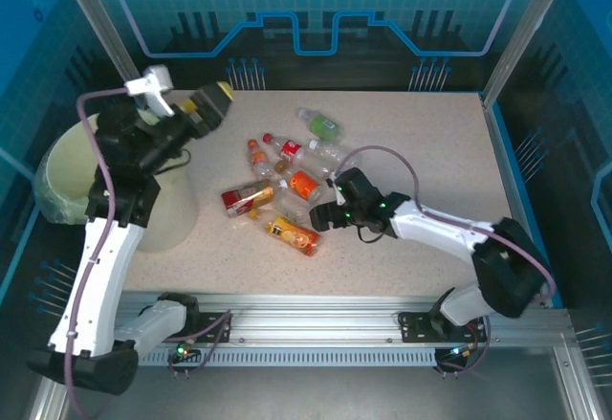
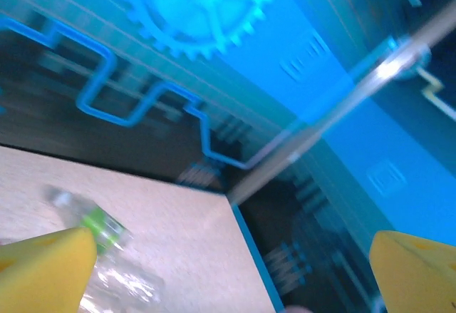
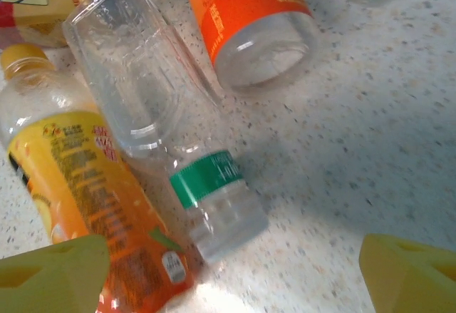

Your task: Put the plastic bottles in the bin

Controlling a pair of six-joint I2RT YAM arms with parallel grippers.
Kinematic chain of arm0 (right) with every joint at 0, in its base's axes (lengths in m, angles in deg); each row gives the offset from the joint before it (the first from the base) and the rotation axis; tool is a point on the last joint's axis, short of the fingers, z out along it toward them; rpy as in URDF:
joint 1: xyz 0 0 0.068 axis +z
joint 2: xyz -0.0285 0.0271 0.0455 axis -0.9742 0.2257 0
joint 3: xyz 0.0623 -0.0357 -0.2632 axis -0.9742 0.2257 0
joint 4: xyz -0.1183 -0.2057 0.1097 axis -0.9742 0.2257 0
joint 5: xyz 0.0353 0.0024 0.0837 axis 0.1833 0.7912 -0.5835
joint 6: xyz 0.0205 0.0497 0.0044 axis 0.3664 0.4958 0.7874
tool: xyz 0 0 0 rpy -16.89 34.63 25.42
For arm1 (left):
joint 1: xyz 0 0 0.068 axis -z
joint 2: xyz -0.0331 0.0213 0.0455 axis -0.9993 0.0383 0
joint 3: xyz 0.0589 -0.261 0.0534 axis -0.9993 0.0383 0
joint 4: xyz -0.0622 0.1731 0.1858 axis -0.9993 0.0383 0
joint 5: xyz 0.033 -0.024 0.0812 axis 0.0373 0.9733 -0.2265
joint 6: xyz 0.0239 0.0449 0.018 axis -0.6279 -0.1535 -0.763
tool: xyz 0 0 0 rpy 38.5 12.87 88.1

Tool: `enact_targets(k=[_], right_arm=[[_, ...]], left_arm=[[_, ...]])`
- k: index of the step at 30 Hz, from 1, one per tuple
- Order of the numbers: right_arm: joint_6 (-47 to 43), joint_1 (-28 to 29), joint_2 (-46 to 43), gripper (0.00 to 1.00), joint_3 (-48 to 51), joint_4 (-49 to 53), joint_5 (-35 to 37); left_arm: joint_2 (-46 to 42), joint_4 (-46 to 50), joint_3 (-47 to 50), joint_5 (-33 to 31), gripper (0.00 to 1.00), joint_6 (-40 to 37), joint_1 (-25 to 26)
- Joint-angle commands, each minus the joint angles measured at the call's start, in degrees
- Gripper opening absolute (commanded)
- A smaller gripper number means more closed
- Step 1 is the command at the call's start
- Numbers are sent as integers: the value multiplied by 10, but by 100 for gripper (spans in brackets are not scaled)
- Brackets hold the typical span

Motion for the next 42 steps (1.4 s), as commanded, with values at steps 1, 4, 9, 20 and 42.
enact_targets(k=[1,4,9,20,42], right_arm=[[-30,-7,54,89,-52,56,-26],[-54,-5,95,86,-76,59,-48],[-94,-5,149,83,-110,73,-86],[-123,10,221,77,-148,90,-81],[-120,22,106,37,-68,24,-11]], left_arm=[[-22,2,66,6,99,-36,83],[-23,34,112,-46,99,-37,169],[-3,52,195,-96,99,25,232],[-12,95,368,-238,99,293,230],[71,-67,423,-163,99,329,231]])
